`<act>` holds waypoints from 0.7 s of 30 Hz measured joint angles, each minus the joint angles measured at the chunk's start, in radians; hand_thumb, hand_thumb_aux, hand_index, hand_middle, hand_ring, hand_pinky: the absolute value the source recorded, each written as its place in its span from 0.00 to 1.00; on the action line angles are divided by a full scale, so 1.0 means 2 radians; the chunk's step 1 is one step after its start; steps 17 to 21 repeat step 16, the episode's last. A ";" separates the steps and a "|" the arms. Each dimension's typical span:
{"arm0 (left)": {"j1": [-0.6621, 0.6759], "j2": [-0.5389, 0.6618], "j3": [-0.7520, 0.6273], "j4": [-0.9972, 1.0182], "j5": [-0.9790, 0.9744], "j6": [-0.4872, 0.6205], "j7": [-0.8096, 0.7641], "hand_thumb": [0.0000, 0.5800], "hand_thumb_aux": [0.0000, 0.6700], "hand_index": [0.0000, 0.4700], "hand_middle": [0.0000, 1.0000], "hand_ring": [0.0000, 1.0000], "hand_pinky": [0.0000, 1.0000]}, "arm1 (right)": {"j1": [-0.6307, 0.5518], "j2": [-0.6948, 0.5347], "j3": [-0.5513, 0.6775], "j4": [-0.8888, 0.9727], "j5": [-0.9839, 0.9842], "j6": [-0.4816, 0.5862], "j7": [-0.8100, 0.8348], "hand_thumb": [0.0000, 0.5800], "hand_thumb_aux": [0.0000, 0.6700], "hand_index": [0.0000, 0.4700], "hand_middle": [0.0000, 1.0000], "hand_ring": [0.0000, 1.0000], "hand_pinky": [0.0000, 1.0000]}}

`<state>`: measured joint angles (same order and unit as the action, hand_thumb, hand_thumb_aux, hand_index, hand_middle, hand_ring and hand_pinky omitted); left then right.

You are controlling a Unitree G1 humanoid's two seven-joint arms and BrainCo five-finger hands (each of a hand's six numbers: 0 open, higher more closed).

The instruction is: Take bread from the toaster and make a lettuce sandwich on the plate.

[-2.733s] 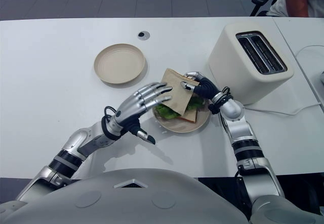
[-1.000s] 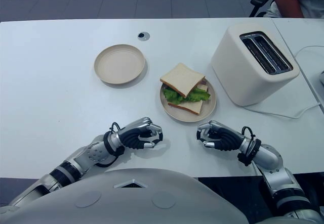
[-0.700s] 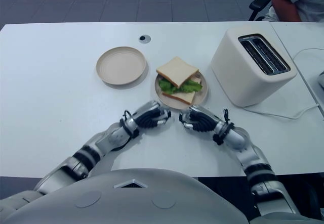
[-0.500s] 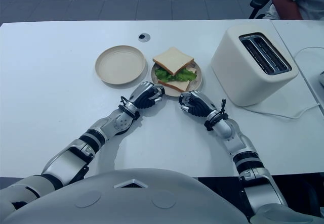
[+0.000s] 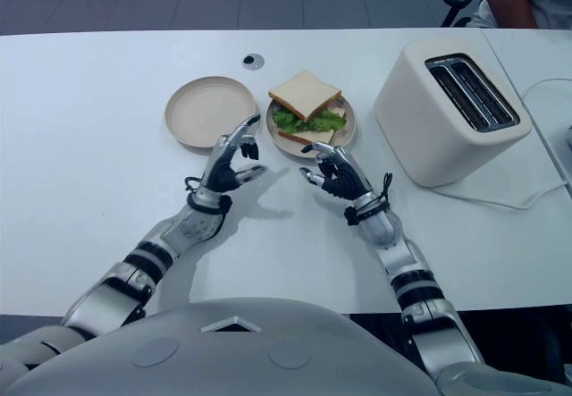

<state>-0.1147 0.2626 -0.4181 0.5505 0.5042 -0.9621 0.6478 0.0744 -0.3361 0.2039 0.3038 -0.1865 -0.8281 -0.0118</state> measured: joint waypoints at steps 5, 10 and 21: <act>0.048 -0.035 -0.005 -0.051 -0.146 -0.039 -0.096 0.00 0.00 0.00 0.00 0.00 0.00 | 0.000 0.024 -0.029 -0.024 0.072 0.003 0.010 0.00 0.00 0.00 0.00 0.00 0.00; 0.058 -0.057 0.009 -0.056 -0.204 -0.037 -0.160 0.00 0.00 0.00 0.00 0.00 0.00 | -0.004 0.047 -0.031 0.007 0.071 0.027 0.014 0.00 0.00 0.00 0.00 0.00 0.00; 0.068 -0.082 0.043 -0.055 -0.235 -0.032 -0.213 0.00 0.00 0.00 0.00 0.00 0.00 | -0.007 0.063 -0.049 0.029 0.053 0.025 0.007 0.00 0.00 0.00 0.00 0.00 0.00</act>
